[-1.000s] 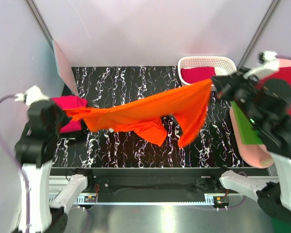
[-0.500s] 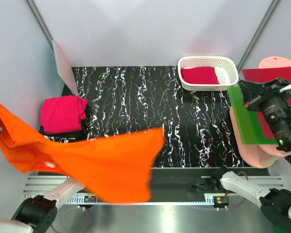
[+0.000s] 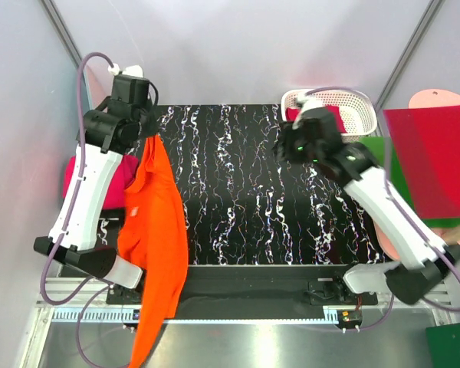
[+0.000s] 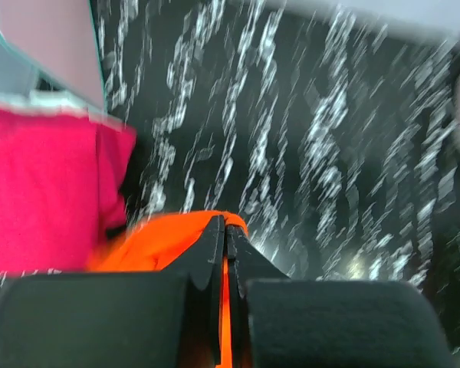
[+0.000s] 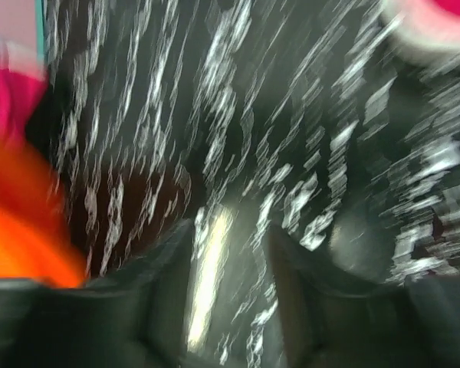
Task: Fold and stack the t-shirts
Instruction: Flatten out the tshirt
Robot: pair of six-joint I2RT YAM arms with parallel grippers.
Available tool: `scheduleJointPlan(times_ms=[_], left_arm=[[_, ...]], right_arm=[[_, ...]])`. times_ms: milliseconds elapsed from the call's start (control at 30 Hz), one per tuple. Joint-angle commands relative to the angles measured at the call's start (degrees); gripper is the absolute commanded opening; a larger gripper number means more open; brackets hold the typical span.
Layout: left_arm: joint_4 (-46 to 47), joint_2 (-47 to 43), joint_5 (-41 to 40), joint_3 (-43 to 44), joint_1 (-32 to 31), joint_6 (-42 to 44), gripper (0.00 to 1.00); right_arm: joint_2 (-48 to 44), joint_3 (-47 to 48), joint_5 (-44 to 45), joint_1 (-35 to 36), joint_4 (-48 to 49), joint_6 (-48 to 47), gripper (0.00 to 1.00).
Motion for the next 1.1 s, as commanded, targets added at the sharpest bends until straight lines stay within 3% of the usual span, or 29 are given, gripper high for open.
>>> scheduleJointPlan(times_ms=[0, 267, 367, 633, 800, 1067], left_arm=[[0.18, -6.11, -0.23, 2.02, 0.33, -1.51, 0.00], [-3.26, -7.86, -6.99, 10.10, 0.33, -3.45, 0.00], [-5.54, -11.29, -13.64, 10.37, 0.33, -3.62, 0.00], [-21.69, -20.61, -29.75, 9.31, 0.24, -9.40, 0.00], [-23.39, -28.33, -30.20, 5.19, 4.10, -7.40, 0.00], [-23.30, -29.93, -35.20, 4.75, 3.41, -5.82, 0.00]], right_arm=[[4.62, -3.67, -18.03, 2.01, 0.66, 1.79, 0.60], [12.01, -1.74, -30.68, 2.36, -0.57, 2.84, 0.65], [16.22, -1.65, -34.46, 3.32, -0.48, 3.90, 0.65], [26.34, -1.57, -46.85, 8.50, -0.39, 4.78, 0.65], [33.37, 1.15, -54.50, 12.90, 2.50, 7.14, 0.65], [42.33, 0.98, -69.63, 18.87, 10.94, 13.21, 0.66]])
